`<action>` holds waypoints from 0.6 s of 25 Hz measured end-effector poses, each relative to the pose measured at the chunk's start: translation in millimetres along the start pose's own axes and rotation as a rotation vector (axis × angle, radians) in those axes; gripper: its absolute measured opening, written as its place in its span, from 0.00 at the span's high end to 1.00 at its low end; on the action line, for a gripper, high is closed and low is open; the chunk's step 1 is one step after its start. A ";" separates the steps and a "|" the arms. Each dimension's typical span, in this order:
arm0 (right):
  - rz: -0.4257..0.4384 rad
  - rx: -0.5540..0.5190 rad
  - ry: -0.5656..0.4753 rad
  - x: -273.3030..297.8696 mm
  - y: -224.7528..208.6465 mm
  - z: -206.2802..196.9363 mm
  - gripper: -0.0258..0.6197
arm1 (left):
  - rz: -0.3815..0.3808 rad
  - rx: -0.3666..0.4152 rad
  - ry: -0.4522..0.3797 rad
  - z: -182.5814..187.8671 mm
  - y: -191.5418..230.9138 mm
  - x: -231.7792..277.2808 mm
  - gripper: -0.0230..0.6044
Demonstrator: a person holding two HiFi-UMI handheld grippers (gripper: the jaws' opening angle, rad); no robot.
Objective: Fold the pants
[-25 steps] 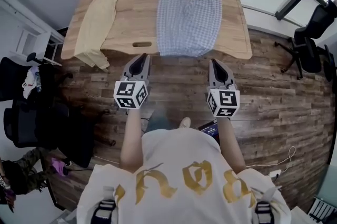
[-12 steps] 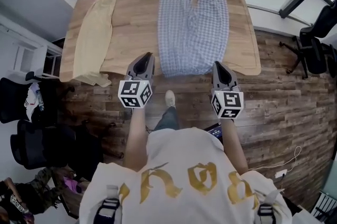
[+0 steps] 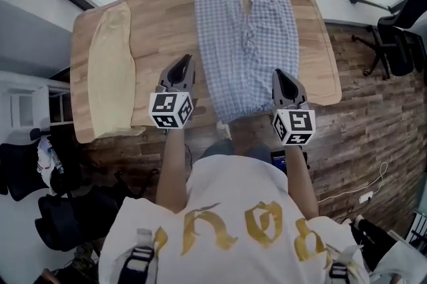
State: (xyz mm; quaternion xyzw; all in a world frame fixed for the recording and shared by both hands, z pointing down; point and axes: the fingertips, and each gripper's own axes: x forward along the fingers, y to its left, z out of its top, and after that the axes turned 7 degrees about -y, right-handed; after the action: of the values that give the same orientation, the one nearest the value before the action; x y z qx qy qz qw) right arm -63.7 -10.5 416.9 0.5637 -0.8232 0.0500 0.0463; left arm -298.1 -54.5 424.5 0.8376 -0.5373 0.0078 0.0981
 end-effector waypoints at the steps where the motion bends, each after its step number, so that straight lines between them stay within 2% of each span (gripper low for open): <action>1: -0.006 -0.001 0.006 5.2 0.7 0.2 0.93 | -0.002 -0.017 0.004 -2.4 5.1 6.0 0.87; 10: -0.066 -0.013 0.049 19.0 1.4 -5.5 0.93 | -0.051 -0.087 0.048 -20.6 18.4 35.8 0.87; 15: -0.061 -0.014 0.052 25.7 5.1 -7.5 0.93 | -0.057 -0.093 0.055 -20.2 21.2 46.0 0.87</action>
State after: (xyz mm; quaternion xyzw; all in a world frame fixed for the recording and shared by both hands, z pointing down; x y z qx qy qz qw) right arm -77.5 -31.5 427.6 0.5866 -0.8045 0.0571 0.0730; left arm -295.9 -100.9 453.0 0.8465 -0.5102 0.0028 0.1520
